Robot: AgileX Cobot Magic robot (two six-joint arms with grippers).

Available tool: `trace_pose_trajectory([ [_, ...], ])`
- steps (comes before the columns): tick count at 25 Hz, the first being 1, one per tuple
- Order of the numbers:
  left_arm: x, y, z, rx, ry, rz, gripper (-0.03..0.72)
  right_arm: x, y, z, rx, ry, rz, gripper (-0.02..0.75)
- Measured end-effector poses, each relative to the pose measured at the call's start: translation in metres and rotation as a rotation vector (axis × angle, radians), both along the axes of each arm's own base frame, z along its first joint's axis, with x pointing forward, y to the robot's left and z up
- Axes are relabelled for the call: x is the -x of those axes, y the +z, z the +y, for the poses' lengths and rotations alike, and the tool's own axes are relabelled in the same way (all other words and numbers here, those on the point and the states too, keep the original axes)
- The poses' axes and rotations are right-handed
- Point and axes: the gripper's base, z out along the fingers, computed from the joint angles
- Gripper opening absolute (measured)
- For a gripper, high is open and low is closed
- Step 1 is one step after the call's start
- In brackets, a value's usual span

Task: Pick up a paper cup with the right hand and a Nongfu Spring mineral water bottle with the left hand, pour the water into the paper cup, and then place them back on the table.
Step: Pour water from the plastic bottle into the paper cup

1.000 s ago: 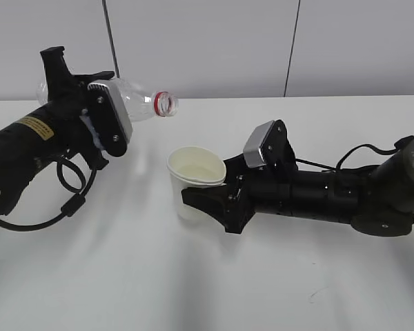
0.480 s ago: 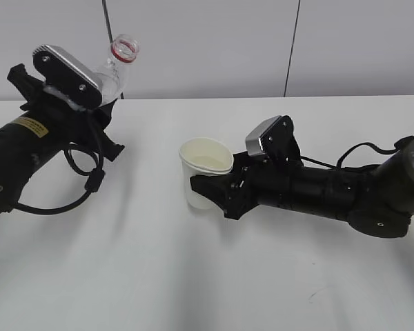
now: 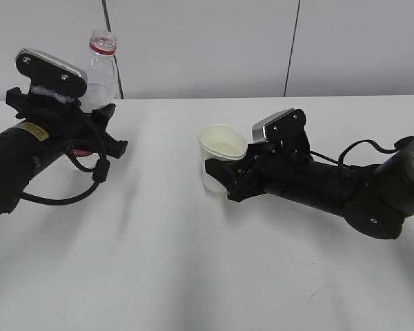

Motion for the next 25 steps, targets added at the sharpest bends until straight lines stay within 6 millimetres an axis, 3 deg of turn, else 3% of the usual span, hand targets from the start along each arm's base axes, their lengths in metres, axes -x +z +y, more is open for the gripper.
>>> trace_pose_trajectory([
  [25, -0.003, -0.013, -0.001, 0.062, 0.015, 0.03, 0.31, -0.02, -0.006, -0.039, 0.116, -0.482, 0.012, 0.492],
])
